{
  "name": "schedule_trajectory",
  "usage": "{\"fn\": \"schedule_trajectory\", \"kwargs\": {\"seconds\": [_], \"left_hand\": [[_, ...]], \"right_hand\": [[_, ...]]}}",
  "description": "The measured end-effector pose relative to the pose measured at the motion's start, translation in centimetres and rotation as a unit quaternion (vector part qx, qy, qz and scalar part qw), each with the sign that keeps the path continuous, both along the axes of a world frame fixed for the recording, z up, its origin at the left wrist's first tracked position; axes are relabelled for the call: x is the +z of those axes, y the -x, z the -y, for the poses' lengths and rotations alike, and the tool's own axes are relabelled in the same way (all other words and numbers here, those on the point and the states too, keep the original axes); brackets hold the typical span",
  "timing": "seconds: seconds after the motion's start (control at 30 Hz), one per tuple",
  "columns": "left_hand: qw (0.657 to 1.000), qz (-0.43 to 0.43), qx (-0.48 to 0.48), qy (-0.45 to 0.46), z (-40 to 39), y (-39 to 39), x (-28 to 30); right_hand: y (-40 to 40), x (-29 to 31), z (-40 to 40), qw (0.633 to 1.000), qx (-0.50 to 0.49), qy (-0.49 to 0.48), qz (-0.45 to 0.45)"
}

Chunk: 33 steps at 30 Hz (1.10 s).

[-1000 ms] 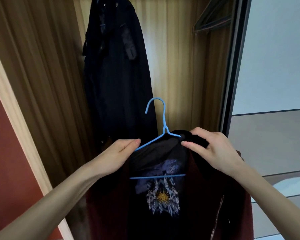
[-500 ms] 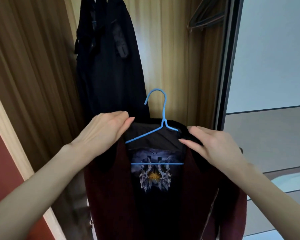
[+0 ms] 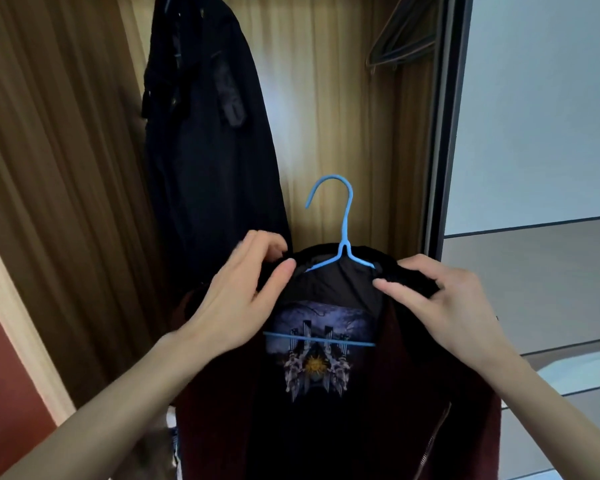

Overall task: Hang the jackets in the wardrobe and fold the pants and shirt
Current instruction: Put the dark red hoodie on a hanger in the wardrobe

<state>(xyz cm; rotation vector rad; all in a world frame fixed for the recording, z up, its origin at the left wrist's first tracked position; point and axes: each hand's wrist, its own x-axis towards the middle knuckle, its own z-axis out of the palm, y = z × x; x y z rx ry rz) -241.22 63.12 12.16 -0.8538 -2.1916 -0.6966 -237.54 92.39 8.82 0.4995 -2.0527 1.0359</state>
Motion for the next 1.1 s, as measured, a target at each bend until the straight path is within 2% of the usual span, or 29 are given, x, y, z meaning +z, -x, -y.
{"fn": "schedule_trajectory", "kwargs": {"seconds": [0.03,0.13,0.23,0.3,0.43,0.57,0.7,0.97,1.1], "left_hand": [[1.0,0.014,0.008,0.022,-0.2,0.4,-0.1],[0.988,-0.081,0.077,0.109,-0.8,0.9,-0.6],[0.987,-0.089,0.098,0.093,-1.2,1.2,-1.1],[0.988,-0.091,0.104,0.07,-1.4,1.5,-1.2],[0.993,-0.075,0.094,0.018,-3.2,1.9,-1.4],[0.996,-0.068,0.059,-0.006,-6.4,2.6,-1.5],[0.998,-0.056,0.012,-0.028,-11.1,3.4,-1.1],[0.998,0.011,-0.065,0.011,-17.2,6.0,0.7],[0.998,0.009,-0.068,0.002,-17.6,7.9,3.3]], "right_hand": [[0.0,0.2,-0.1,1.0,0.001,0.001,0.007],[0.2,0.9,-0.4,0.998,-0.003,-0.053,0.031],[0.3,1.5,-0.9,0.976,-0.022,-0.212,0.039],[0.4,2.0,-1.5,0.962,-0.016,-0.271,0.037],[0.3,3.9,-3.4,0.954,0.001,-0.293,0.055],[-0.6,6.4,-5.7,0.94,-0.042,-0.339,0.023],[-2.0,7.9,-8.7,0.937,-0.107,-0.331,0.011],[-3.4,9.4,-11.6,0.92,-0.225,-0.317,0.034],[-2.0,12.1,-10.9,0.926,-0.231,-0.292,0.066]]}}
